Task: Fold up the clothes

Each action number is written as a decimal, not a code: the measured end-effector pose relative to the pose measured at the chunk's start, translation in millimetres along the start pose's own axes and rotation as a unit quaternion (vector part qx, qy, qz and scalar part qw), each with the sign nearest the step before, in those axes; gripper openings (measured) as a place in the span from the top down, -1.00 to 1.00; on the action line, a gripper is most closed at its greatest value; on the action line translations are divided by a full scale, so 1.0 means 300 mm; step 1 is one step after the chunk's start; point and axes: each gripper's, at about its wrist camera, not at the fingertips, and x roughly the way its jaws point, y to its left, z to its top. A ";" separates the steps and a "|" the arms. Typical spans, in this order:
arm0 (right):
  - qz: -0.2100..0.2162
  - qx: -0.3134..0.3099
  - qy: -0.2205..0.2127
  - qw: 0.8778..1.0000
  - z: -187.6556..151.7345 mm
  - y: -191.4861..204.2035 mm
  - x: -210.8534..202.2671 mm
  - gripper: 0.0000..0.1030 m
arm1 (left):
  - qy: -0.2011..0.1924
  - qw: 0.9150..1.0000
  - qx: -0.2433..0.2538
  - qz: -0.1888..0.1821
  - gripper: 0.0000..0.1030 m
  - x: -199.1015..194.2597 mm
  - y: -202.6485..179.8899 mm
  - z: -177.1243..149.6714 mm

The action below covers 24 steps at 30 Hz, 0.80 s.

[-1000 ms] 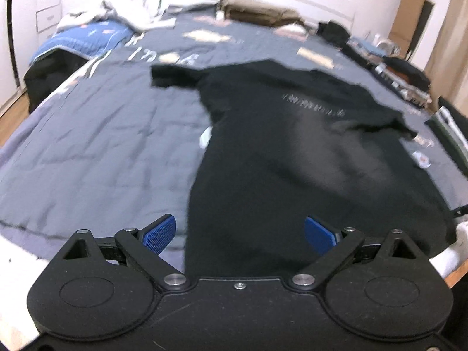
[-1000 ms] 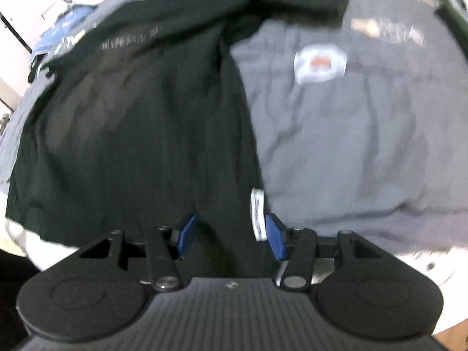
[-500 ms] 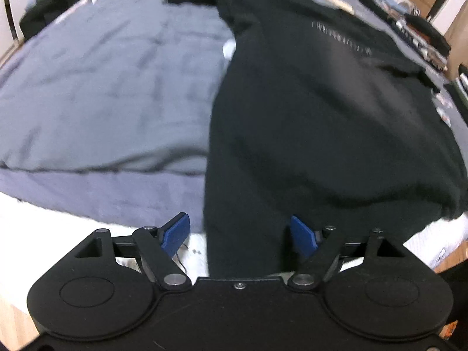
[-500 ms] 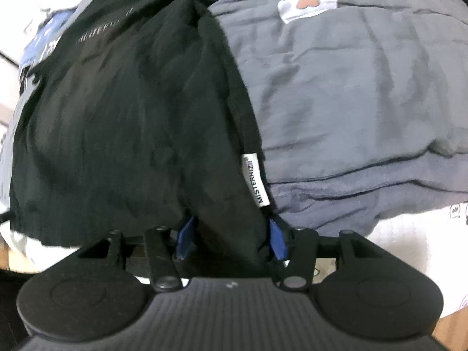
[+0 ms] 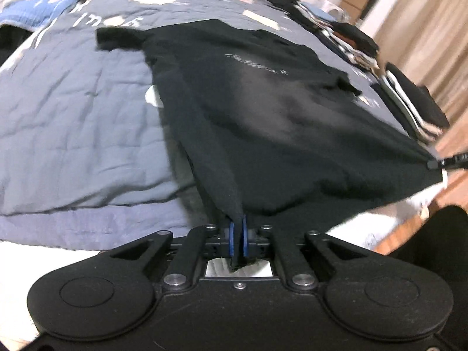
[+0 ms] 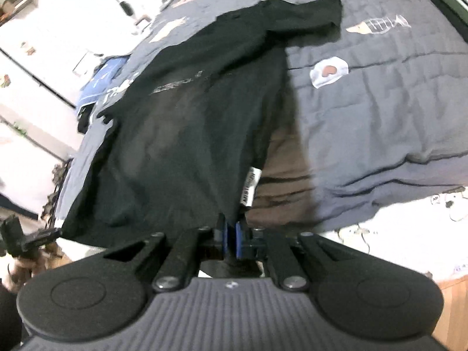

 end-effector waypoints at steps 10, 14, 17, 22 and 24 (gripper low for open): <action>-0.112 -0.015 0.042 0.993 -0.013 -0.083 0.037 0.86 | 0.039 0.997 0.009 0.065 0.81 0.032 -0.018 -0.021; -0.121 -0.019 -0.014 0.992 0.033 -0.054 -0.015 0.80 | -0.031 0.998 0.009 0.056 -0.48 -0.039 -0.025 0.027; -0.078 -0.014 -0.077 0.994 0.098 0.007 -0.025 0.56 | -0.067 0.996 0.015 0.052 -0.51 -0.055 -0.020 0.085; 0.019 -0.009 -0.148 0.989 0.241 0.148 0.108 0.19 | -0.126 0.989 -0.050 0.055 -0.51 -0.001 0.053 0.225; 0.056 -0.004 -0.155 0.986 0.303 0.206 0.195 0.16 | -0.137 0.987 -0.069 0.054 -0.51 0.038 0.094 0.290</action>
